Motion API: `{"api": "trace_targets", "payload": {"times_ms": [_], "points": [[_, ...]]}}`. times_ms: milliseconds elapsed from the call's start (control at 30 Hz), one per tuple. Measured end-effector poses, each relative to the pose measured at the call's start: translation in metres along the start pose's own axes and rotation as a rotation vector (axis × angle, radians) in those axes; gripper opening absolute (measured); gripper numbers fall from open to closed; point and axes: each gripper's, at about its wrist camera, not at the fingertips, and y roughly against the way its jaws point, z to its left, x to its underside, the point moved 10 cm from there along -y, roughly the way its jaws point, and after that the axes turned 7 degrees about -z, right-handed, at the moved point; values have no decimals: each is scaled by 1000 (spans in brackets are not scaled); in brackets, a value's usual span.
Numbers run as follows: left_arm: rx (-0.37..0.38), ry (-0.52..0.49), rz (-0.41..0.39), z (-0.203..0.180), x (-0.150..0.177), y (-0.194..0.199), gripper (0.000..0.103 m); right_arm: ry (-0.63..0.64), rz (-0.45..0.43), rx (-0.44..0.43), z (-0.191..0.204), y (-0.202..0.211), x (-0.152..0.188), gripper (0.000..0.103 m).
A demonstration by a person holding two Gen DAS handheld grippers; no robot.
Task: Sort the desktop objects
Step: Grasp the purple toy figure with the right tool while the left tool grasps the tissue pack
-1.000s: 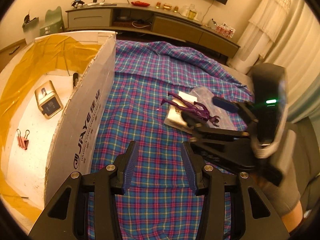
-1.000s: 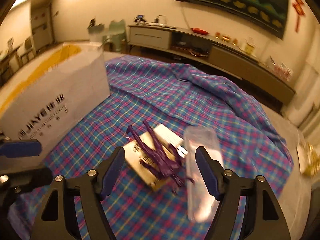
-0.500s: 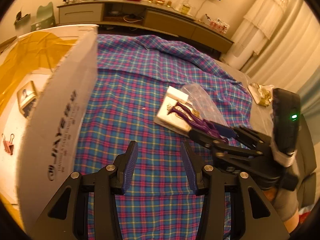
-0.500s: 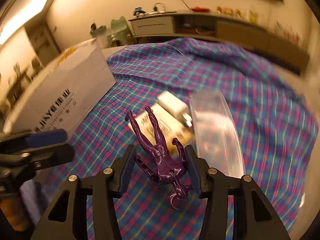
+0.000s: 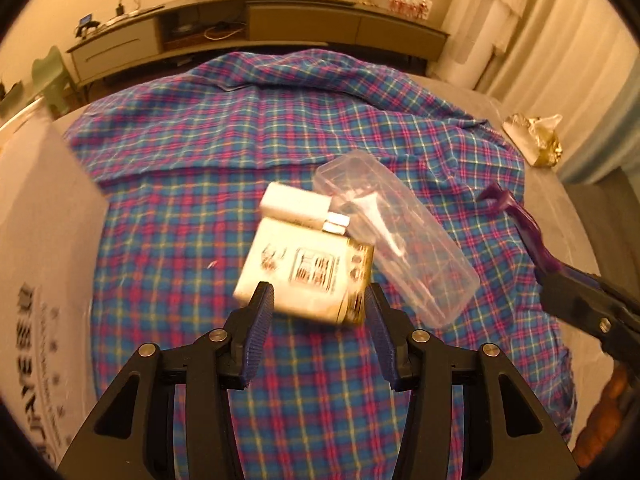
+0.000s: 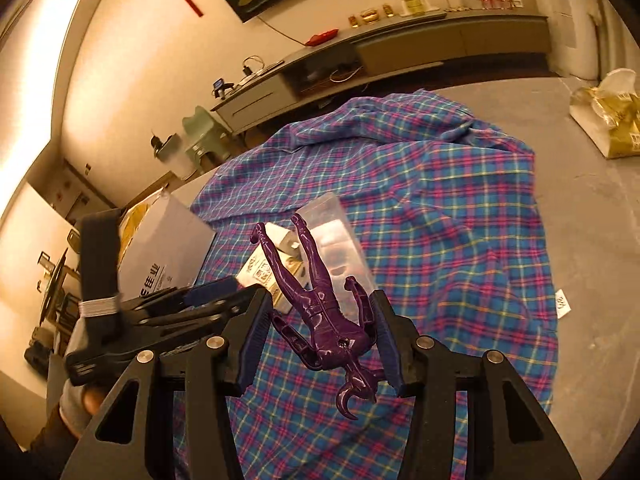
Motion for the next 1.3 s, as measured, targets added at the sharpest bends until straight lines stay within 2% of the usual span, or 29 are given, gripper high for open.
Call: {"api": "trace_targets", "payload": {"times_ms": [100, 200, 233, 300, 333, 367, 533, 600, 700, 800, 933, 1033, 1300], "points": [[-55, -16, -46, 9, -12, -8, 50, -9, 3, -3, -2, -1, -3, 51], [-32, 72, -42, 21, -9, -15, 58, -5, 4, -15, 1, -3, -3, 51], [19, 131, -10, 21, -2, -15, 60, 0, 5, -20, 4, -3, -4, 51], [177, 188, 117, 5, 22, -10, 61, 2, 1, -26, 5, -1, -4, 51], [237, 171, 161, -5, 35, -2, 61, -1, -3, -28, 5, 0, -6, 51], [240, 137, 180, -10, 45, 5, 61, -5, -6, -29, 5, 1, -7, 51], [99, -64, 57, -12, 44, 26, 61, -30, -29, -31, 0, 8, -14, 51], [96, -171, 15, -24, 38, 30, 61, -34, -31, -33, 1, 9, -15, 51], [71, -430, -63, -48, 35, 31, 61, -33, -32, -34, 2, 9, -15, 51], [81, -571, -53, -55, 42, 22, 61, -46, -34, -35, -2, 9, -16, 51], [95, -644, -59, -61, 44, 11, 61, -57, -30, -33, -7, 6, -17, 51], [79, -670, -91, -66, 38, 3, 62, -63, -20, -40, -6, 1, -16, 51], [9, -575, -112, -66, 30, -8, 69, -56, -6, -35, -4, -7, -13, 51]]}}
